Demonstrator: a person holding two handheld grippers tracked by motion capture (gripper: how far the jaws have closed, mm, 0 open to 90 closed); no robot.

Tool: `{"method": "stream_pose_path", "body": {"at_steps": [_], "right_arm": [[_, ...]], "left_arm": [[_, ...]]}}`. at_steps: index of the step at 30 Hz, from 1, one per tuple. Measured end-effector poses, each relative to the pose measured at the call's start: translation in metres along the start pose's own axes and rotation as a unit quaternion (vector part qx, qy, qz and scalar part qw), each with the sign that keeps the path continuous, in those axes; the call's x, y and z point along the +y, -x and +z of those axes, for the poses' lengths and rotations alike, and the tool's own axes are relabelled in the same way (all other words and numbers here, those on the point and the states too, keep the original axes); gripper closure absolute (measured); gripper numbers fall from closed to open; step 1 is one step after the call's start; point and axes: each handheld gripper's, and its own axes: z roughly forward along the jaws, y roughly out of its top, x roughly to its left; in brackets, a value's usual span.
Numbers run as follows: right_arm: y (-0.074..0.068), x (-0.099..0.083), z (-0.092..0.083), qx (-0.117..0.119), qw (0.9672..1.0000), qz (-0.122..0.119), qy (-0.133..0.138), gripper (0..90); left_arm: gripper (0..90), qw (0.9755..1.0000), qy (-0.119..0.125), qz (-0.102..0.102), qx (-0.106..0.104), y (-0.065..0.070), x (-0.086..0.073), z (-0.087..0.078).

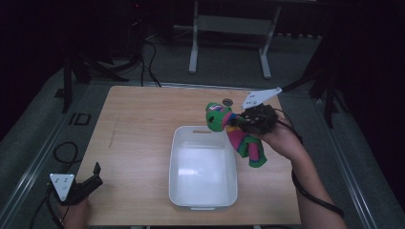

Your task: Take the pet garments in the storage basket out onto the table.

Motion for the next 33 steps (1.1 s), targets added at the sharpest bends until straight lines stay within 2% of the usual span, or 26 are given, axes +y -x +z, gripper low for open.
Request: {"method": "stream_pose_path", "body": {"at_steps": [9, 14, 19, 25, 33], "right_arm": [[0.021, -0.026, -0.027, -0.029, 0.9992, 0.028, -0.002, 80.1], [0.034, -0.048, -0.042, -0.049, 0.9974, 0.052, -0.007, 80.0], [0.042, -0.063, -0.048, -0.063, 0.9955, 0.070, -0.014, 80.0], [0.049, -0.084, -0.038, -0.071, 0.9934, 0.086, -0.025, 79.9], [0.058, -0.111, -0.008, -0.072, 0.9904, 0.113, -0.031, 79.9]], "left_arm": [[1.4, 1.0000, -0.002, 0.001, 0.000, 0.000, 0.000, 0.000], [1.4, 1.0000, 0.000, 0.001, 0.000, 0.000, 0.000, 0.000], [1.4, 1.0000, -0.001, 0.002, 0.000, 0.000, 0.000, 0.000], [1.4, 1.0000, -0.002, 0.002, 0.000, 0.000, 0.000, 0.000], [1.4, 1.0000, 0.000, 0.000, 0.000, 0.000, 0.000, 0.000]]}}
